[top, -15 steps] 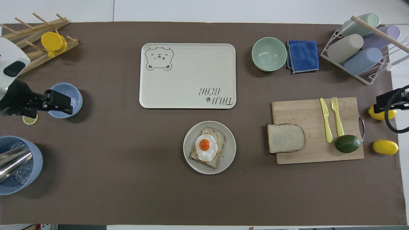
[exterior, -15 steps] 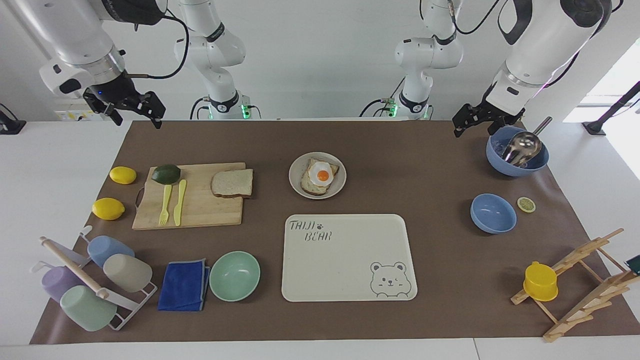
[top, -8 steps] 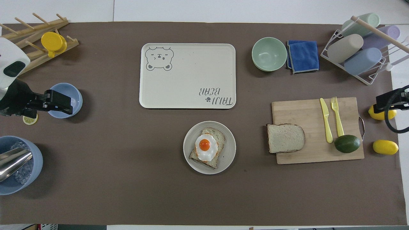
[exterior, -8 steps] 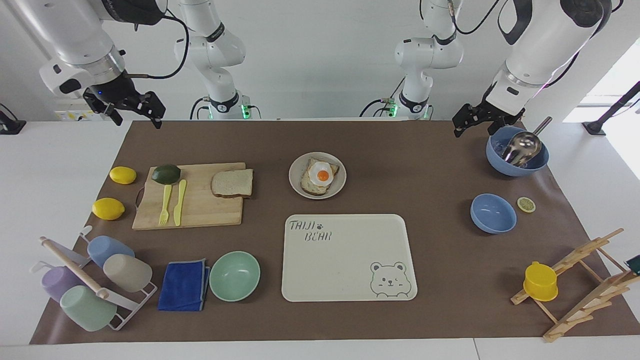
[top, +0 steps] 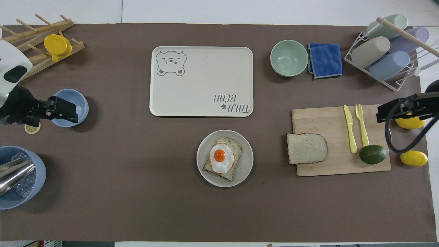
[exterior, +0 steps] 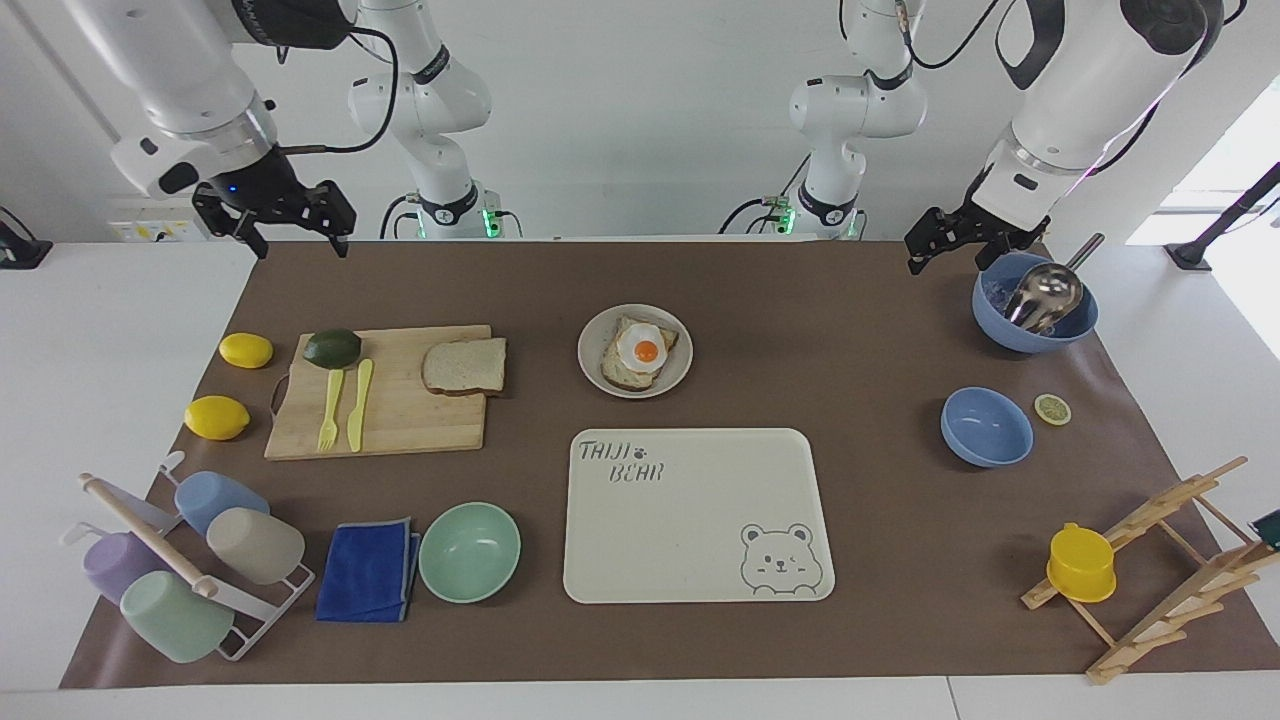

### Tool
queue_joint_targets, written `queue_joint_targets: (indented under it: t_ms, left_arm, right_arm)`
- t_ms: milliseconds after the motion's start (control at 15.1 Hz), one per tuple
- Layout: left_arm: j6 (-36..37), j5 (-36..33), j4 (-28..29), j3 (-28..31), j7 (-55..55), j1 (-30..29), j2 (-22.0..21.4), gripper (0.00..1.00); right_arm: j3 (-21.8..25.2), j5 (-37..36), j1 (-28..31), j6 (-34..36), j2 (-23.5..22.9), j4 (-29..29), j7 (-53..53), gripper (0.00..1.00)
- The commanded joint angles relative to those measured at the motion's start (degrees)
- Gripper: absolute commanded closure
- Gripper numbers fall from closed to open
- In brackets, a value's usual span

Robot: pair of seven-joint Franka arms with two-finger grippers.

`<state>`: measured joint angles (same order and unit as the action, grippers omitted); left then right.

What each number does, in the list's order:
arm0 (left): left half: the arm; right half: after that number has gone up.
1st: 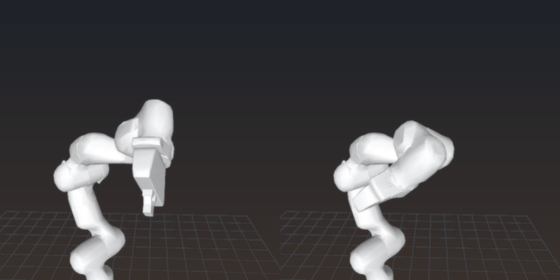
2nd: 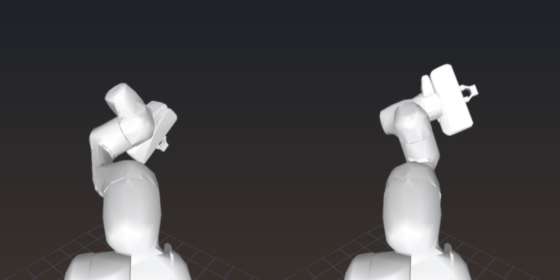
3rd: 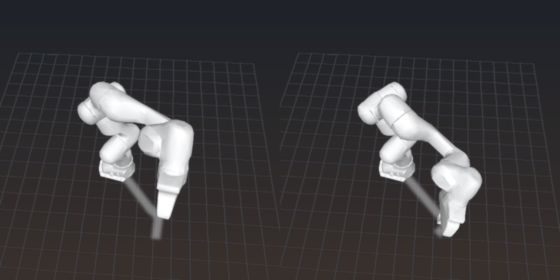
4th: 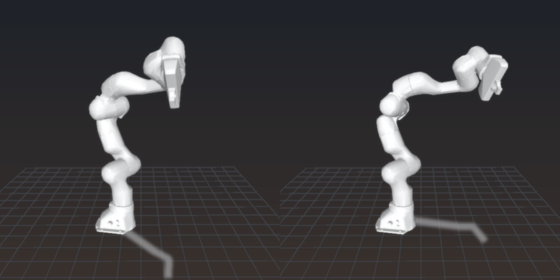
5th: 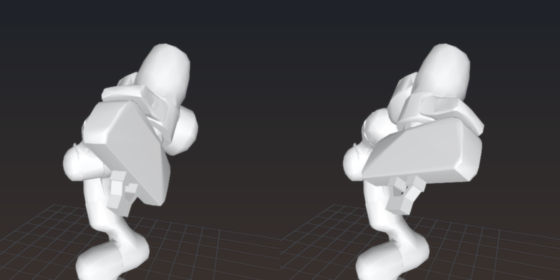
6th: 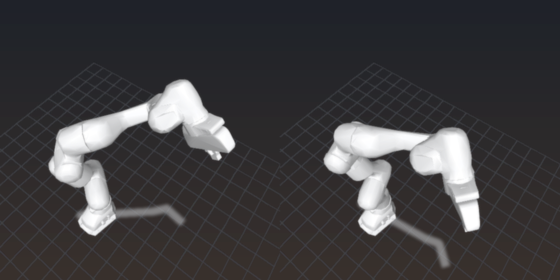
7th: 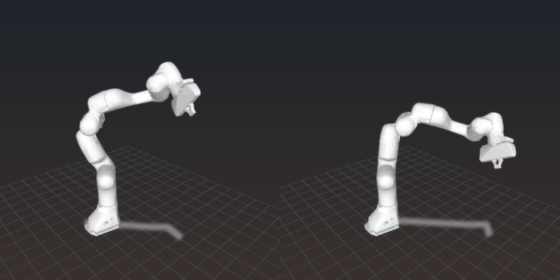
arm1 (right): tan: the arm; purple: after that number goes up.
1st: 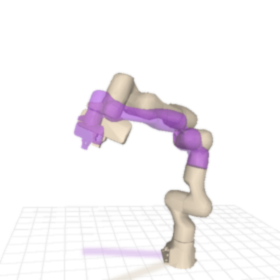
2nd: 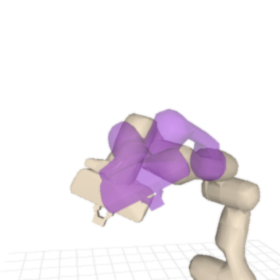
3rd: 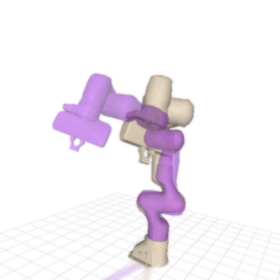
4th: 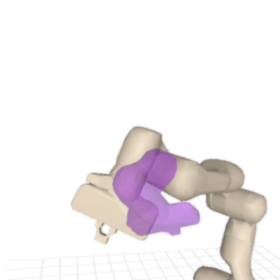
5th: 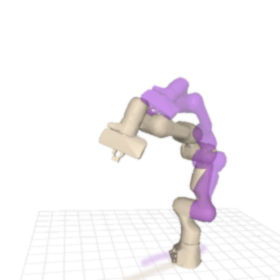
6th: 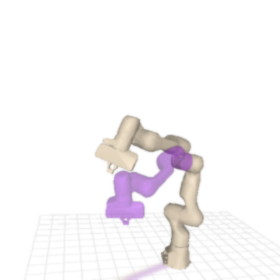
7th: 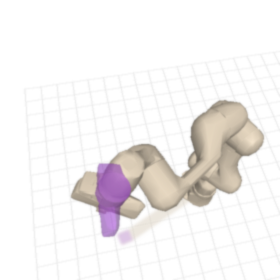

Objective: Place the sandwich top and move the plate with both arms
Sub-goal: 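Grasp the bread slice on the cutting board with the right gripper, then lay the bread slice on top of the egg with the right gripper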

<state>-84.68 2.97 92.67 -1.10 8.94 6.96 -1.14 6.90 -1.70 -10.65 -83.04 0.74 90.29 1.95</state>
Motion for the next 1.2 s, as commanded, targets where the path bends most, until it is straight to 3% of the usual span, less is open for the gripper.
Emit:
queue_joint_targets:
  t_ms: [0,266,465,797,1129]
  left_arm:
    - [0.8,-1.2,-0.3,0.0,0.3,-0.1,-0.4,0.00]
    - [0.8,-1.2,-0.4,0.0,0.3,-0.1,-0.4,0.00]
    - [0.8,-1.2,-0.4,0.0,0.3,-0.1,-0.4,0.00]
    - [0.8,-1.2,-0.4,0.0,0.3,-0.1,-0.4,0.00]
    - [0.8,-1.2,-0.4,0.0,0.3,-0.1,-0.4,0.00]
  right_arm:
    - [-0.3,-1.0,-8.5,-3.3,-3.7,2.4,9.4,0.00]
    - [-0.3,-1.6,-14.8,-11.1,-12.4,5.3,20.3,0.00]
    - [-0.3,-5.1,-17.4,-22.0,-12.7,17.0,23.4,0.00]
    - [-0.3,-8.0,-19.3,-22.1,-16.3,19.1,23.4,0.00]
    - [-0.4,-10.6,-21.6,-23.9,-16.1,23.3,25.7,0.03]
